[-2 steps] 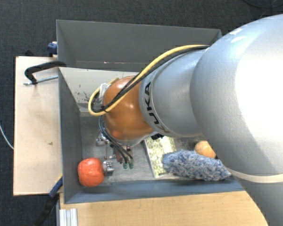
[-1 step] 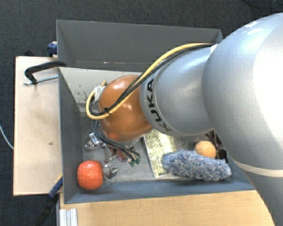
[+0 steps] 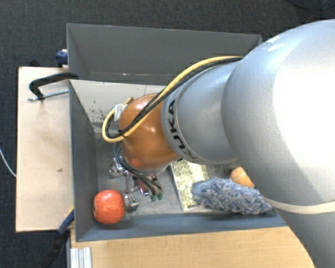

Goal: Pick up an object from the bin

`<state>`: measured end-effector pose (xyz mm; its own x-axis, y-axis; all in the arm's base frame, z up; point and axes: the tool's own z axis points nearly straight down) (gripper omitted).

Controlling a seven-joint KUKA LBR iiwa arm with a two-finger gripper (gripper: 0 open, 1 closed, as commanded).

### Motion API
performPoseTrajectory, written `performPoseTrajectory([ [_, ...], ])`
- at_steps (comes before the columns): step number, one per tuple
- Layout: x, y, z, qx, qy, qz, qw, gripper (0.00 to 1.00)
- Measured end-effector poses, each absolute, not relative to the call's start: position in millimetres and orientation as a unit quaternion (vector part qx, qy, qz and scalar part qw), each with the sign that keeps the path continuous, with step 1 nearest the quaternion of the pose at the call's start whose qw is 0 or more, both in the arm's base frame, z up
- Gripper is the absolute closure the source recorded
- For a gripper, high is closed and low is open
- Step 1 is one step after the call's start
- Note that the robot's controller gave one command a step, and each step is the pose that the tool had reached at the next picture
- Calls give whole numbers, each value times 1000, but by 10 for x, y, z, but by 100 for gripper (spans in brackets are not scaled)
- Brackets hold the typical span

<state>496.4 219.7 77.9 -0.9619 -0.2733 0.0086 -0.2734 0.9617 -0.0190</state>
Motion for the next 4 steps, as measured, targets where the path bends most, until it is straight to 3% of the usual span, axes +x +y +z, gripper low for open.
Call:
performPoseTrajectory([
  [1,4987,2261,742,484,-875,2,-8,100],
  [3,4973,2269,764,561,-828,0,-6,100],
  [4,4942,2265,908,562,-827,-1,0,100],
])
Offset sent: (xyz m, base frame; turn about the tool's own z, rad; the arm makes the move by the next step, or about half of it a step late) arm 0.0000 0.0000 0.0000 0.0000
